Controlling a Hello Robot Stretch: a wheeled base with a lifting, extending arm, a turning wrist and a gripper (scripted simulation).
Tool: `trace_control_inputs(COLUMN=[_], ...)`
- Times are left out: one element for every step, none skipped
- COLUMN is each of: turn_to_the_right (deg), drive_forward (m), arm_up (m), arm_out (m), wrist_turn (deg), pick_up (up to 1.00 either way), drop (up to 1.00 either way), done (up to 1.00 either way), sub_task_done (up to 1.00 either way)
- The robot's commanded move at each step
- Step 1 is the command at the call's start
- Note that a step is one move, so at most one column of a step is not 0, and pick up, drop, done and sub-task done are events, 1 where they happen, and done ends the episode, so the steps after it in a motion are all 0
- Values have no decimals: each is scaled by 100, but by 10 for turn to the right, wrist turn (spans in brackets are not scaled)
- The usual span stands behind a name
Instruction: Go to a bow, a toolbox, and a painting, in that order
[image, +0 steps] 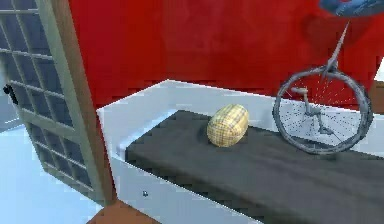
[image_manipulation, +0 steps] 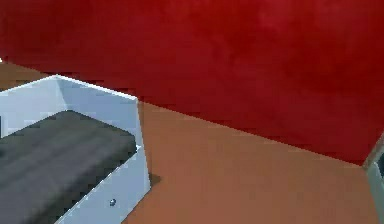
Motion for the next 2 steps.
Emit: trace_control_inputs(turn_to_the_right=[-450, -120], drive_forward=[0, 0], arm_up=[0, 0], arm_out=[0, 0], wrist_turn=[0, 0], pick_up=[0, 0], drop=[0, 0], done=[0, 0], sub_task_done=[0, 0])
